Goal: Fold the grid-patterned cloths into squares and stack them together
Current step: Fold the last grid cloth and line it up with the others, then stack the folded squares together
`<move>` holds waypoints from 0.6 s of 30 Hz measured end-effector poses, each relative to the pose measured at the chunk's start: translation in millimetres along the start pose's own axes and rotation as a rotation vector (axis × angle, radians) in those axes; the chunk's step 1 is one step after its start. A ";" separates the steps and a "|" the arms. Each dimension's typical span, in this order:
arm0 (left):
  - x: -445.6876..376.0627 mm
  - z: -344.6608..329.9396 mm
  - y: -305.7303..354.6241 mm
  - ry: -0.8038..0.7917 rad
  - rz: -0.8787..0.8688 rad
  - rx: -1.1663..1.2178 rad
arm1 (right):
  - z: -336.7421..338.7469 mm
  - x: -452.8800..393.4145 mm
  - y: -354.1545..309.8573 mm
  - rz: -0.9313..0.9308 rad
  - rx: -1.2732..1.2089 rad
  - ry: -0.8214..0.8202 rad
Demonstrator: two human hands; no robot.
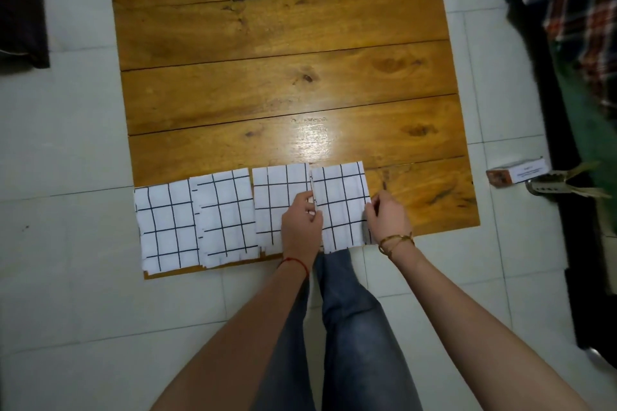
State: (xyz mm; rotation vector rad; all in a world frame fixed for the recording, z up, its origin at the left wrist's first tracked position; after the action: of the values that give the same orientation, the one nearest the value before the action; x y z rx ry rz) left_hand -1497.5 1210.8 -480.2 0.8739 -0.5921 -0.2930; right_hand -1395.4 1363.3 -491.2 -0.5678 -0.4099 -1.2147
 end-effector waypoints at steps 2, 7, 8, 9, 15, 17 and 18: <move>-0.1 2.8 -0.7 -0.008 -0.010 0.002 | -1.0 1.2 0.7 -0.021 -0.034 0.033; 0.2 5.5 -4.5 -0.018 0.024 -0.010 | -0.4 2.0 -0.2 -0.040 -0.070 0.098; -0.3 5.3 -5.0 -0.018 0.029 -0.009 | -0.4 1.2 -0.1 -0.043 -0.073 0.103; -0.9 4.6 -5.6 -0.016 0.034 -0.002 | -0.5 0.1 0.1 -0.050 -0.075 0.104; -6.0 -1.7 -6.2 0.045 0.119 0.062 | -2.7 -7.5 -1.8 -0.080 -0.149 0.018; -8.4 -4.3 -7.0 0.052 0.166 0.093 | -2.5 -8.8 -2.4 -0.074 -0.217 -0.034; -9.7 -5.5 -7.7 0.054 0.191 0.111 | -2.3 -9.2 -2.0 -0.074 -0.259 -0.058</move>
State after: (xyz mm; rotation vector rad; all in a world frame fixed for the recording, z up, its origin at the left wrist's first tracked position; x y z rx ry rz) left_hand -1502.0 1214.0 -492.5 0.9220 -0.6409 -0.0632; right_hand -1400.1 1368.4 -497.9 -0.8173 -0.3263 -1.3344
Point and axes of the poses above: each hand's wrist, its own x-axis away from the middle knuckle, its own z-axis out of the back of the hand, y = z × x, the point moved 4 cm from there along -x, towards the middle knuckle, and after that the axes turned 8 degrees about -z, right-handed, at the moved point
